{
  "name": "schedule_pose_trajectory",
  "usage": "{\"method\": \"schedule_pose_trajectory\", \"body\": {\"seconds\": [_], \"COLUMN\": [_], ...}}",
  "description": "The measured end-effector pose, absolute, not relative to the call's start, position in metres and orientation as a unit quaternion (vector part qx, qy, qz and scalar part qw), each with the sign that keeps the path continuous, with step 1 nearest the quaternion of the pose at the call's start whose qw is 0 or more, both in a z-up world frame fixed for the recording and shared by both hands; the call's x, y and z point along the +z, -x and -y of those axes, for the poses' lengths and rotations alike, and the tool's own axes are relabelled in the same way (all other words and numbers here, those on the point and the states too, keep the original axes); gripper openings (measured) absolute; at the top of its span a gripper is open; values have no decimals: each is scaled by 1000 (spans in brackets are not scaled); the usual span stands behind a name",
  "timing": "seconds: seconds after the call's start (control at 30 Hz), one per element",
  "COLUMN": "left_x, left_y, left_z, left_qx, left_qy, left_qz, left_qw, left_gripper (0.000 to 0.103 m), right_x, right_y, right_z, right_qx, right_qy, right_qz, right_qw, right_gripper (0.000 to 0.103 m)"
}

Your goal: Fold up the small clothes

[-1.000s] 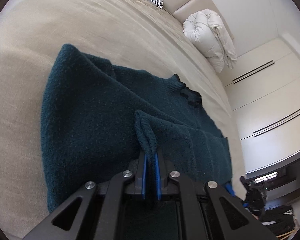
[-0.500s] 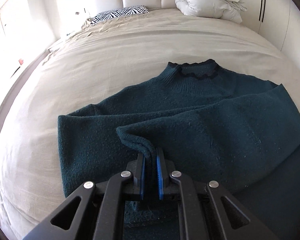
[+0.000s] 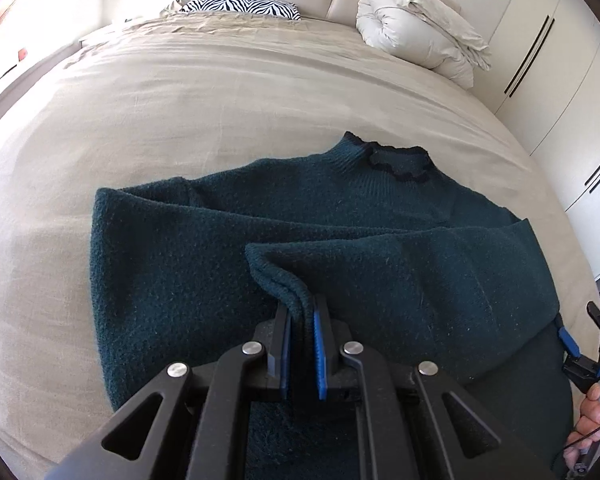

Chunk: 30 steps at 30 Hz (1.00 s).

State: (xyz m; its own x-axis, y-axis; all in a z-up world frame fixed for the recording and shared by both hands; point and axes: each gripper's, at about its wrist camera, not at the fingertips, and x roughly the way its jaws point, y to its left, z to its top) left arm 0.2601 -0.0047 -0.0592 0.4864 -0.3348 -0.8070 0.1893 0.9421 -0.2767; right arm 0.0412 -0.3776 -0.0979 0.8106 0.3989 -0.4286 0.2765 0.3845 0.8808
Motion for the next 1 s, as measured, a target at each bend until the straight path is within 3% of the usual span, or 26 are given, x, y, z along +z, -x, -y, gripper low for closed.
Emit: {"method": "schedule_pose_trajectory", "body": {"seconds": [0.3, 0.53, 0.7, 0.87, 1.0], "left_x": [-62, -67, -75, -92, -94], "left_y": [-263, -266, -268, -275, -274], "left_z": [-5, -21, -31, -53, -54], "left_qx": [-168, -191, -209, -243, -256], "left_qy": [124, 167, 204, 298, 295], "left_qz": [-493, -494, -491, -488, -481], "left_qw": [844, 832, 821, 784, 785], "left_gripper": [10, 11, 12, 12, 12], "right_x": [-103, -103, -74, -64, -74], "right_y": [-39, -62, -68, -105, -138], "right_z": [373, 372, 381, 391, 393], "right_qx": [62, 43, 81, 105, 108], "right_qy": [-607, -590, -548, -521, -520], "right_qz": [-295, -316, -323, -348, -367], "right_qw": [735, 741, 767, 773, 764], "right_gripper": [66, 66, 67, 67, 67]}}
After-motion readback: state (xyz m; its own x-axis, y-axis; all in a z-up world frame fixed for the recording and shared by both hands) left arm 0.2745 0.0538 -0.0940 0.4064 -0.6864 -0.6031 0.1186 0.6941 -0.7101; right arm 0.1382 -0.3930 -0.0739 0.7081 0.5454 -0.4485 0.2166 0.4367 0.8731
